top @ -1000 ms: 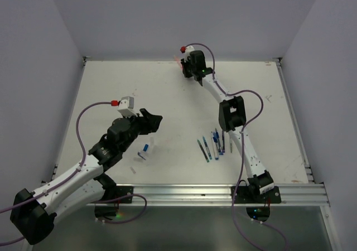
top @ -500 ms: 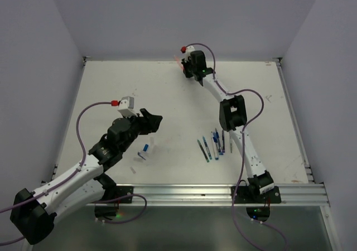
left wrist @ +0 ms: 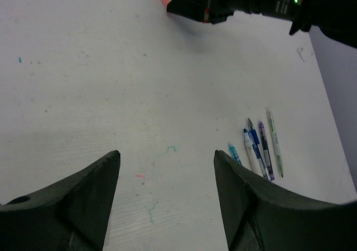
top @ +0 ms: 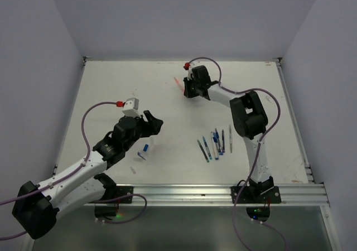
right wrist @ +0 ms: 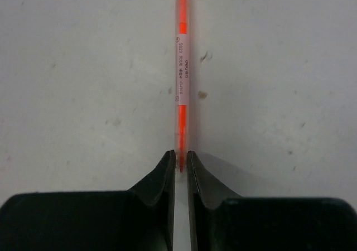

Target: Open the pen caps

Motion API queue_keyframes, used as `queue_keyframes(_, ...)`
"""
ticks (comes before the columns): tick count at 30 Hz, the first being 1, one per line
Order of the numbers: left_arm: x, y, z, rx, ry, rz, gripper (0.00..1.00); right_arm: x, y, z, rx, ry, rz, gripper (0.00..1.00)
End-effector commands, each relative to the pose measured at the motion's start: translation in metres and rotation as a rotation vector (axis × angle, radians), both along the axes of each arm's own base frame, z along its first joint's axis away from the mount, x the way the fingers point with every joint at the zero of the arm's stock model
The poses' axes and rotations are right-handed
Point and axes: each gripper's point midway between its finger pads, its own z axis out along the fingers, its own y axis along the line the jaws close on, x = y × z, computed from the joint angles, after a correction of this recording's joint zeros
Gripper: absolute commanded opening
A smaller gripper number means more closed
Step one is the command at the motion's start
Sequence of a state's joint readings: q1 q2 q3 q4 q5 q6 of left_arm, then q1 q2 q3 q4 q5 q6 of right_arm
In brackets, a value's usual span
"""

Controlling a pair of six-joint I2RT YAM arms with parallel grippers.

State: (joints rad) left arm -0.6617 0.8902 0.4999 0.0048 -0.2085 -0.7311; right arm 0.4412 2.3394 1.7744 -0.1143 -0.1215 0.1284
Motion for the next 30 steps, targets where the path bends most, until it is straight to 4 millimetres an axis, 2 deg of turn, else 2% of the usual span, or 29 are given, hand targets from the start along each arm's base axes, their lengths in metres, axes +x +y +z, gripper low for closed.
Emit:
queue_keyframes(1, 0.004, -0.005, 0.029, -0.069, -0.037, 0.007, 0.70, -0.034, 0.010, 0.074, 0.135, -0.097, 0.006, 0.00)
queue_keyframes(2, 0.004, -0.006, 0.029, -0.073, -0.037, 0.007, 0.70, -0.044, 0.011, 0.083, 0.155, -0.106, 0.018, 0.00)
queue_keyframes(3, 0.004, -0.007, 0.029, -0.077, -0.034, 0.004, 0.70, -0.066, 0.004, 0.085, 0.157, -0.090, 0.022, 0.00)
queue_keyframes(5, 0.004, -0.011, 0.031, -0.084, -0.027, -0.014, 0.70, -0.089, 0.002, 0.093, 0.207, -0.080, 0.027, 0.00)
queue_keyframes(6, 0.006, -0.014, 0.034, -0.090, -0.020, -0.017, 0.70, -0.113, -0.001, 0.075, 0.201, -0.025, 0.042, 0.00)
queue_keyframes(7, 0.003, -0.015, 0.027, -0.074, 0.013, -0.025, 0.70, -0.125, -0.003, 0.099, 0.234, -0.052, 0.039, 0.00)
queue_keyframes(8, 0.005, -0.019, 0.027, -0.078, 0.020, -0.033, 0.70, -0.137, -0.003, 0.103, 0.252, -0.058, 0.046, 0.00)
queue_keyframes(9, 0.004, -0.021, 0.027, -0.093, 0.027, -0.040, 0.70, -0.160, -0.010, 0.087, 0.254, -0.010, 0.050, 0.00)
queue_keyframes(10, 0.003, -0.025, 0.027, -0.104, 0.038, -0.053, 0.70, -0.173, -0.012, 0.106, 0.305, -0.028, 0.048, 0.00)
queue_keyframes(11, 0.004, -0.029, 0.028, -0.120, 0.037, -0.062, 0.69, -0.186, -0.011, 0.109, 0.325, -0.021, 0.067, 0.00)
queue_keyframes(12, 0.004, -0.032, 0.033, -0.149, 0.032, -0.071, 0.69, -0.207, -0.015, 0.094, 0.329, 0.030, 0.079, 0.00)
queue_keyframes(13, 0.003, -0.035, 0.034, -0.166, 0.036, -0.081, 0.69, -0.217, -0.017, 0.094, 0.336, 0.035, 0.089, 0.00)
queue_keyframes(14, 0.003, -0.039, 0.036, -0.188, 0.031, -0.092, 0.69, -0.231, -0.017, 0.112, 0.358, -0.001, 0.114, 0.00)
queue_keyframes(15, 0.002, -0.042, 0.037, -0.213, 0.036, -0.102, 0.69, -0.246, -0.025, 0.100, 0.349, 0.024, 0.113, 0.00)
queue_keyframes(16, 0.000, -0.046, 0.037, -0.231, 0.044, -0.119, 0.69, -0.256, -0.027, 0.105, 0.378, 0.025, 0.117, 0.00)
queue_keyframes(17, 0.001, -0.049, 0.036, -0.238, 0.051, -0.125, 0.68, -0.266, -0.028, 0.125, 0.422, -0.020, 0.136, 0.00)
queue_keyframes(18, 0.001, -0.051, 0.036, -0.251, 0.058, -0.128, 0.68, -0.279, -0.032, 0.118, 0.433, 0.001, 0.142, 0.00)
queue_keyframes(20, -0.001, -0.060, 0.033, -0.268, 0.078, -0.162, 0.68, -0.294, -0.037, 0.117, 0.433, 0.020, 0.158, 0.00)
queue_keyframes(25, -0.003, -0.076, 0.026, -0.309, 0.124, -0.222, 0.68, -0.322, -0.052, 0.130, 0.458, -0.037, 0.189, 0.00)
queue_keyframes(28, -0.003, -0.083, 0.021, -0.327, 0.147, -0.240, 0.68, -0.332, -0.057, 0.128, 0.456, -0.032, 0.200, 0.00)
queue_keyframes(30, -0.001, -0.086, 0.023, -0.355, 0.143, -0.246, 0.68, -0.338, -0.059, 0.120, 0.440, -0.006, 0.205, 0.00)
